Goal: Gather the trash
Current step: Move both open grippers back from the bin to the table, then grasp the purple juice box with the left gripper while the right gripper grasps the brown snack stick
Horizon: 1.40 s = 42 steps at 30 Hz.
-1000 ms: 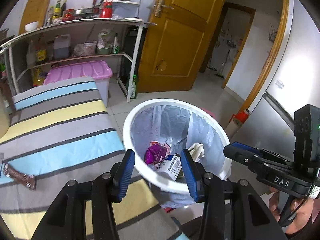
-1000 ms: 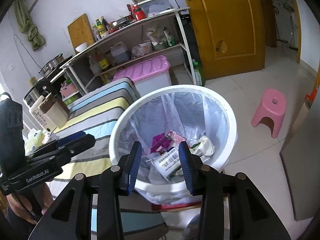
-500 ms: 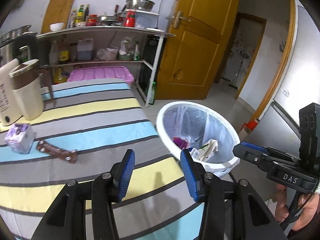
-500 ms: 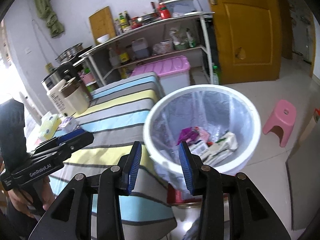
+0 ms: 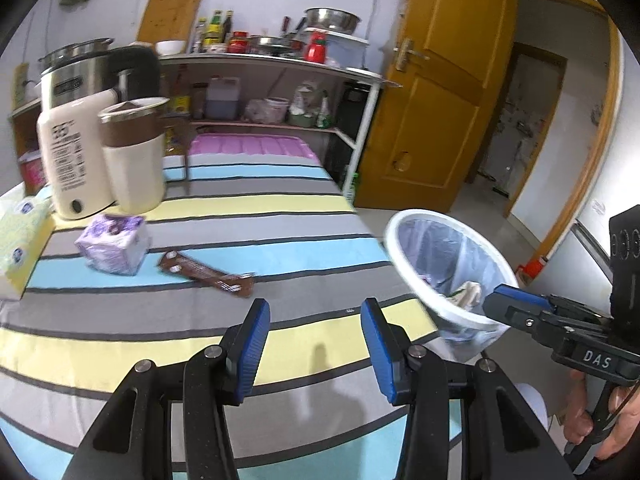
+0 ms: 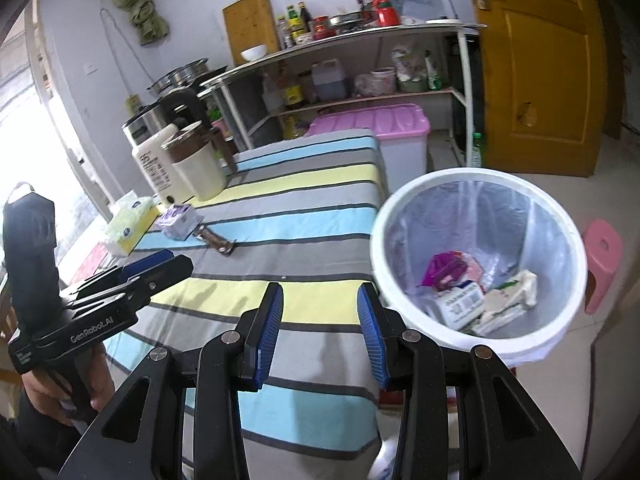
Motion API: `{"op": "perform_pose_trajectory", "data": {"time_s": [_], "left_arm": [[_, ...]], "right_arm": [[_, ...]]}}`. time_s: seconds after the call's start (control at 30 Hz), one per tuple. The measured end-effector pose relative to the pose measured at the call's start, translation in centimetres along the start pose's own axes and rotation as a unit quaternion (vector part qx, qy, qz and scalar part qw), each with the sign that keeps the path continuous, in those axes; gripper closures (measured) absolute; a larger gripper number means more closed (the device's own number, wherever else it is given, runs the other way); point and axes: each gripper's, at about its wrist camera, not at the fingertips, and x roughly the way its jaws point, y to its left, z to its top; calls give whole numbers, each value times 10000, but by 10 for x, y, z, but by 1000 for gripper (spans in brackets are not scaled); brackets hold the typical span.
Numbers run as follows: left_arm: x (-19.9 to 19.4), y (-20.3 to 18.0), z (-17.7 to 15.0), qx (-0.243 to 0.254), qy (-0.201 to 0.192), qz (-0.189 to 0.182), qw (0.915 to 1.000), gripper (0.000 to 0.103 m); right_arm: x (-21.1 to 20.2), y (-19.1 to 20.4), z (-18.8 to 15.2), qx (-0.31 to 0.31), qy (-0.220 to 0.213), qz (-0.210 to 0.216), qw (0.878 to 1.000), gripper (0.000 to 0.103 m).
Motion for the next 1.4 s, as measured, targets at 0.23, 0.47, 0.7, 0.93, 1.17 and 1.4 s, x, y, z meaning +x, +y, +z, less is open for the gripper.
{"op": "perform_pose_trajectory", "data": {"time_s": [0.23, 0.47, 0.7, 0.93, 1.17, 1.4], "left_arm": [[-9, 35, -2, -260, -46, 368, 9990, 56], [-13, 63, 0, -406, -71, 650, 9970, 56], [-13, 99, 9, -522, -94, 993, 9936, 56], [-4, 135, 22, -503, -45, 1268, 9906, 51], [18, 158, 34, -468, 100, 1306, 9903, 46], [35, 175, 49, -575, 103, 1225, 9907, 41]], "right_arm": [[20, 20, 6, -221, 138, 181, 9995, 63], [44, 45, 13, -556, 280, 355, 9974, 63], [74, 67, 23, -838, 474, 480, 9942, 63], [109, 90, 34, -1236, 623, 578, 9887, 63], [146, 117, 42, -1771, 782, 592, 9793, 63], [176, 130, 45, -2170, 921, 586, 9701, 63]]}}
